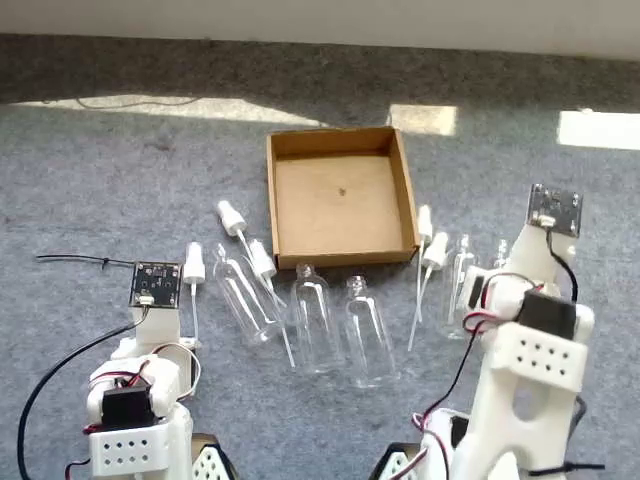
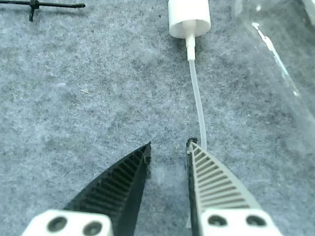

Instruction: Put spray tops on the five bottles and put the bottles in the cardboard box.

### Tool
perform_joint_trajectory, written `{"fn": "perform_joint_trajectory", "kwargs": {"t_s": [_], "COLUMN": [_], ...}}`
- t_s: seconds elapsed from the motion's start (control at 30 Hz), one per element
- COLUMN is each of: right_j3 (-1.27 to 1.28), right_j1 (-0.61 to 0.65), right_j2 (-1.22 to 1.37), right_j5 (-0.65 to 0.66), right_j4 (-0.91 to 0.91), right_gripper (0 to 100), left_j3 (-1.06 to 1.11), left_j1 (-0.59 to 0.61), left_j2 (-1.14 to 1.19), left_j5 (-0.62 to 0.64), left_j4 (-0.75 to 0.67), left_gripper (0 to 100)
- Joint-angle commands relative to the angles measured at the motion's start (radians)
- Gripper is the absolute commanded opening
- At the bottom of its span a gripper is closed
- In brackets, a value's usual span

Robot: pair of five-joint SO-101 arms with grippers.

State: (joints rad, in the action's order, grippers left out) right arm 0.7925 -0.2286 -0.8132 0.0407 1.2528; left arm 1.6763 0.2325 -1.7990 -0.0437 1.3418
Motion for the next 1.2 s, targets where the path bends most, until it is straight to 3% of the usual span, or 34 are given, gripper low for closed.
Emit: {"fn": "perform_joint_trajectory", "kwargs": {"t_s": [0.0, 0.13, 0.27, 0.33, 0.6, 0.87, 1.17], "right_j3": [-0.157, -0.166, -0.196, -0.222, -0.466, -0.67, -0.682], "right_j1": [-0.053, -0.15, -0.176, -0.177, -0.168, -0.143, -0.007], "right_j2": [0.176, 0.239, 0.252, 0.286, 0.65, 0.906, 1.0], "right_j5": [0.009, 0.02, 0.242, 0.232, 0.344, 0.265, 0.176], "right_j4": [0.002, -0.021, -0.162, -0.179, -0.047, -0.015, -0.016], "right_gripper": [0.6, 0.7, 0.7, 2.2, 30.8, 34.4, 34.4], "left_j3": [0.019, 0.019, 0.019, 0.019, 0.019, 0.019, 0.019], "left_j1": [0.007, 0.007, 0.007, 0.007, 0.007, 0.007, 0.007], "left_j2": [-0.012, -0.012, -0.012, -0.012, -0.012, -0.012, -0.012], "left_j5": [-0.002, -0.002, -0.002, -0.002, -0.002, -0.002, -0.002], "left_j4": [0.005, 0.005, 0.005, 0.005, 0.005, 0.005, 0.005], "left_gripper": [12, 12, 12, 12, 12, 12, 12]}}
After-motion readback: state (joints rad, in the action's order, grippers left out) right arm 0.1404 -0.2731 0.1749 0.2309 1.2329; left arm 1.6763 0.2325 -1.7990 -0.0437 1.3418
